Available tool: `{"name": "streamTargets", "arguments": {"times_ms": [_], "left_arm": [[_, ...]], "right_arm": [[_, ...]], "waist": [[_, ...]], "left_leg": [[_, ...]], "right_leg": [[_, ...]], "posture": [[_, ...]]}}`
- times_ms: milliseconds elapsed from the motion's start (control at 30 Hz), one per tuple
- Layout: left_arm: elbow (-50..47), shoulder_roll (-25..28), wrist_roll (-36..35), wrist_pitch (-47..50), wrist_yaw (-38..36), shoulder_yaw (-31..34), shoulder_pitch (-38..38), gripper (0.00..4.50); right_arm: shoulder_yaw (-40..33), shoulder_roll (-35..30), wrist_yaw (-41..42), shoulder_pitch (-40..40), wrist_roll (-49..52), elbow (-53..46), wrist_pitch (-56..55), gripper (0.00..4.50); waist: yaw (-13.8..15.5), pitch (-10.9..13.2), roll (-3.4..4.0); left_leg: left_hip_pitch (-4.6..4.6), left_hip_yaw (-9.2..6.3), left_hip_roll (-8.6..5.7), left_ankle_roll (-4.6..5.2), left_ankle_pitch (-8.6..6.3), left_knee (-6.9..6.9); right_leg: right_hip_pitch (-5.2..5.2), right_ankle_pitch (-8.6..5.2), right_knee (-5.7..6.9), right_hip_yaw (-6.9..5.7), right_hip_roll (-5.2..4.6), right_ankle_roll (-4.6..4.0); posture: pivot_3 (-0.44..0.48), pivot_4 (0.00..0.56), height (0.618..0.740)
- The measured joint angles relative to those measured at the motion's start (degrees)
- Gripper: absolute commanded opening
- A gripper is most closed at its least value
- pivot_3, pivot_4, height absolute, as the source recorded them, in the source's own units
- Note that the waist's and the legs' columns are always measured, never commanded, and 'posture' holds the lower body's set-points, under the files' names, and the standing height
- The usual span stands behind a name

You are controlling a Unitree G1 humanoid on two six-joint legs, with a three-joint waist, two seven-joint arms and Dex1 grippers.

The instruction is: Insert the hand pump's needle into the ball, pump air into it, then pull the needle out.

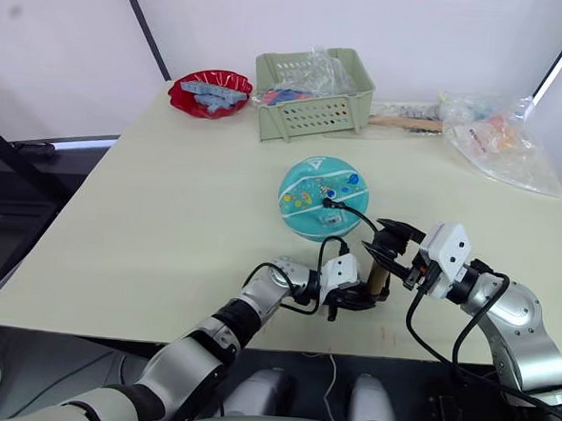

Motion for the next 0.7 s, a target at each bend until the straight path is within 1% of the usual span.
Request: {"name": "streamTargets", "arguments": {"times_ms": [133,200,233,300,433,500,567,700], "left_arm": [[0.4,0.0,-0.3,-0.3,-0.1,0.1,-0.1,0.95],[0.4,-0.3,-0.9,-0.7,-0.3,0.1,-0.1,0.95],[0.4,-0.4,-1.3,-1.0,-0.4,0.1,-0.2,0.95],[0.4,-0.6,-1.6,-1.2,-0.5,0.1,-0.2,0.95],[0.5,-0.9,-1.7,-1.2,-0.5,0.1,-0.3,0.95],[0.4,-0.8,-1.7,-1.2,-0.5,0.1,-0.3,0.95],[0.4,-0.9,-1.8,-1.3,-0.4,0.1,-0.4,0.95],[0.4,-0.9,-1.9,-1.5,-0.5,0.1,-0.4,0.95]], "right_arm": [[-2.9,-2.9,0.2,-2.6,4.5,-1.0,6.9,1.66],[-4.8,-5.3,0.7,-4.1,7.6,-1.1,10.9,1.66],[-6.4,-6.4,1.1,-5.0,10.1,-1.2,13.6,1.66],[-8.4,-8.0,1.3,-6.4,12.9,-1.6,16.3,1.66],[-13.6,-11.6,1.4,-9.2,18.9,-3.4,22.1,1.66],[-14.5,-12.0,1.2,-10.1,20.3,-3.7,23.5,1.66],[-16.7,-13.9,1.1,-12.2,23.1,-3.3,26.0,1.66],[-21.3,-16.9,0.8,-16.9,29.0,-2.4,30.8,1.66]], "waist": [[0.2,0.3,0.3],[0.4,0.6,0.57],[0.4,0.6,0.64],[0.5,0.7,0.69],[0.7,0.9,0.71],[0.7,1.0,0.68],[0.7,1.2,0.86],[0.7,1.3,0.84]], "left_leg": [[-0.27,-0.02,-0.11,0.01,0.01,0.06],[-0.59,-0.07,-0.18,0.02,0.02,0.16],[-0.92,-0.18,-0.2,0.02,0.02,0.28],[-1.16,-0.2,-0.26,0.01,0.03,0.32],[-1.22,-0.22,-0.3,0.01,0.02,0.31],[-1.22,-0.23,-0.3,0.01,0.02,0.31],[-1.25,-0.18,-0.34,0.03,0.03,0.33],[-1.25,-0.22,-0.34,0.03,0.03,0.33]], "right_leg": [[-0.19,0.02,0.01,-0.01,-0.08,-0.02],[-0.4,0.16,0.03,-0.04,-0.13,-0.21],[-0.65,0.17,0.08,-0.14,-0.13,-0.23],[-0.9,0.19,0.13,-0.14,-0.17,-0.23],[-0.92,0.19,0.12,-0.18,-0.22,-0.23],[-0.91,0.18,0.12,-0.19,-0.22,-0.22],[-0.92,0.19,0.12,-0.18,-0.29,-0.21],[-0.92,0.19,0.13,-0.23,-0.29,-0.21]], "posture": [[0.0,0.15,0.74],[0.0,0.15,0.74],[0.0,0.15,0.74],[0.0,0.15,0.74],[0.0,0.15,0.74],[0.0,0.15,0.74],[0.0,0.15,0.74],[0.0,0.15,0.74]]}}
